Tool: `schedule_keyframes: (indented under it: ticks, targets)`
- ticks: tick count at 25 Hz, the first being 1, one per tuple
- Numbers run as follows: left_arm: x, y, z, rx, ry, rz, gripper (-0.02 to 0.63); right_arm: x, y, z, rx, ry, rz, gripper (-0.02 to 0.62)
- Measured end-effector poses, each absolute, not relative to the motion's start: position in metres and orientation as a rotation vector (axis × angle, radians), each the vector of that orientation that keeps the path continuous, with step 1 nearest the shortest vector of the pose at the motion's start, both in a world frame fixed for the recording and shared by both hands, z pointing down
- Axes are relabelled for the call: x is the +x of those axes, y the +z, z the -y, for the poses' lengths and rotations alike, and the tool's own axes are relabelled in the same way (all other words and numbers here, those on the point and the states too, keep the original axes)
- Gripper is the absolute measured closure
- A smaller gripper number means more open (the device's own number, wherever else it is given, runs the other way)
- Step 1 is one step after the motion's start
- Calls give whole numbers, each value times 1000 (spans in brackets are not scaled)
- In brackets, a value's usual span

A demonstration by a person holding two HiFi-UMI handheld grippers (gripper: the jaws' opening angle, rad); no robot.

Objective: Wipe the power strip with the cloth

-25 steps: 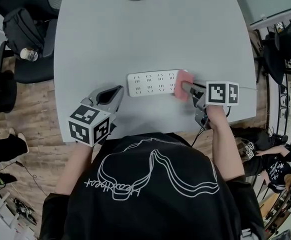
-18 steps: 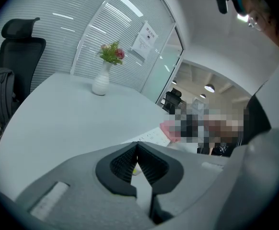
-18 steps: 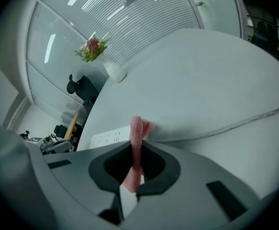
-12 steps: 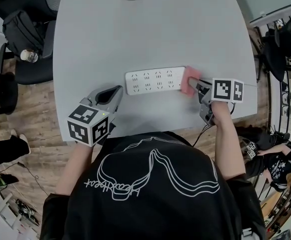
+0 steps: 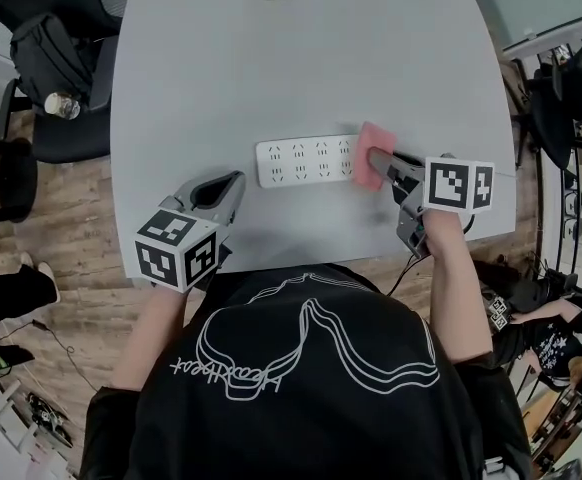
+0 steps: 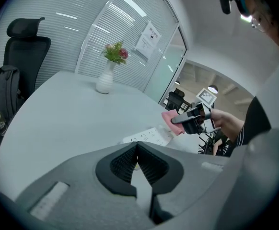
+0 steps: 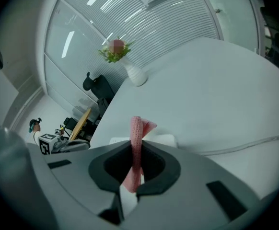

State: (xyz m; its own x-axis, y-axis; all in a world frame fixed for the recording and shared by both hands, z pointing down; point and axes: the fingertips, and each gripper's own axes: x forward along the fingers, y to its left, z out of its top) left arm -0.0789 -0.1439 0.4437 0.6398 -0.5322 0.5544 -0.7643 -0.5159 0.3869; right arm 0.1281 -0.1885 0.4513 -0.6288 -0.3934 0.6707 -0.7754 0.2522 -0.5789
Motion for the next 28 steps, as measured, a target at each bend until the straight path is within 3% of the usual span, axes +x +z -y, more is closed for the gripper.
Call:
schedule_keyframes:
  ticks: [15,28]
  targets:
    - [-119,448,137,2171,466,1094,594,-3,453,173,709,1259,2215,565]
    - [-135,451,133,2131,451,1124,594,-39,485,166,630,1248,2136,566]
